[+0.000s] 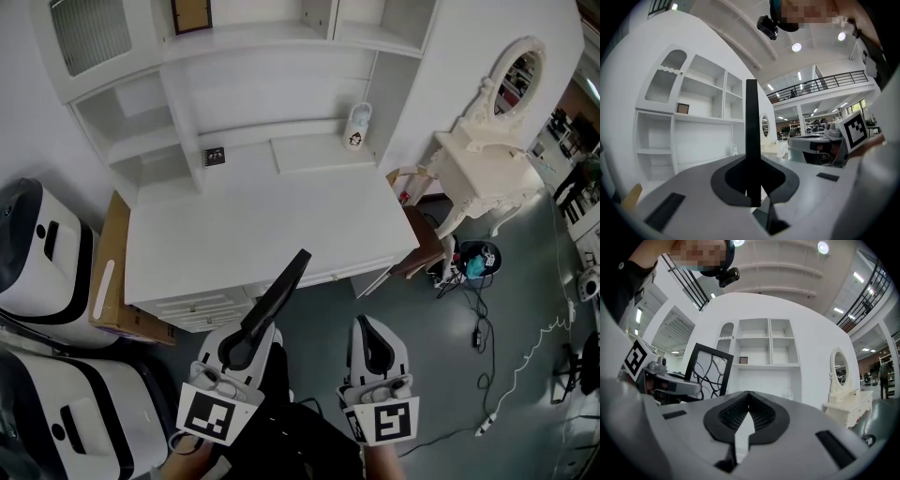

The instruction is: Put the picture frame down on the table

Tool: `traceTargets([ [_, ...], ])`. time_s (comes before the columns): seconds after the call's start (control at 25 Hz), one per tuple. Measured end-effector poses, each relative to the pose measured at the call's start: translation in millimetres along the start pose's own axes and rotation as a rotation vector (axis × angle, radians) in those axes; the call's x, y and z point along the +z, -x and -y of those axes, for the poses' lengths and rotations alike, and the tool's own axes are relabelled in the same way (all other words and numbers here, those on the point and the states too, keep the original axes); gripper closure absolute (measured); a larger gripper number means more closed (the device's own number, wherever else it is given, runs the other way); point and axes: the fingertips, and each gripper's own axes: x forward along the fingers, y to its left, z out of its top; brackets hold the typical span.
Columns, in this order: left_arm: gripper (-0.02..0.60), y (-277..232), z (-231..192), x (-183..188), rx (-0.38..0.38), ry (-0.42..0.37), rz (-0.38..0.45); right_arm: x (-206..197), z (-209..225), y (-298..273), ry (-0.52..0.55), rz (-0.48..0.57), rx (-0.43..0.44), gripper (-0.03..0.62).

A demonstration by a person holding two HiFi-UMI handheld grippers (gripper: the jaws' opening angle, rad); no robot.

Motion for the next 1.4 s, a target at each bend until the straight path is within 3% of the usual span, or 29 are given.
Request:
traceTargets([
  [0.52, 0.558, -82, -34, 2, -0.063, 0.004, -0.003, -8, 40, -70, 0.008, -0.016, -0.018, 0.592],
  [1.0, 0.558, -158, -124, 14, -0.037, 0.012, 0.006, -4, 57, -193, 0.03, -0.018, 0.034, 0.592],
  [1.4, 0.558, -188, -201, 8, 0.025, 0.028, -0.004, -14, 46, -288, 0.031, -0.042, 0.124, 0.592],
])
